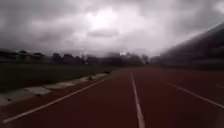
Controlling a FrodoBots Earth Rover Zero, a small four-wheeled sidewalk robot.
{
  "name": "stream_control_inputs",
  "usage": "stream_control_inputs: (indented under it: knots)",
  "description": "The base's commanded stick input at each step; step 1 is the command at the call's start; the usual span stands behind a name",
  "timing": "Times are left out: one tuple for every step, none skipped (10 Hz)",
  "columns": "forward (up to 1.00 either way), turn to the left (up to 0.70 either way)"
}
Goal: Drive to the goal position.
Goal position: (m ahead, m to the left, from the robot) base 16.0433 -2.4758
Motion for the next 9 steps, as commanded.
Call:
stream_control_inputs:
  knots:
    - [0.70,0.00]
    - [0.70,0.00]
    - [0.70,0.00]
    - [0.70,0.00]
    - [0.70,0.00]
    - [0.70,0.00]
    - [0.70,0.00]
    - [0.70,0.00]
    - [0.70,0.00]
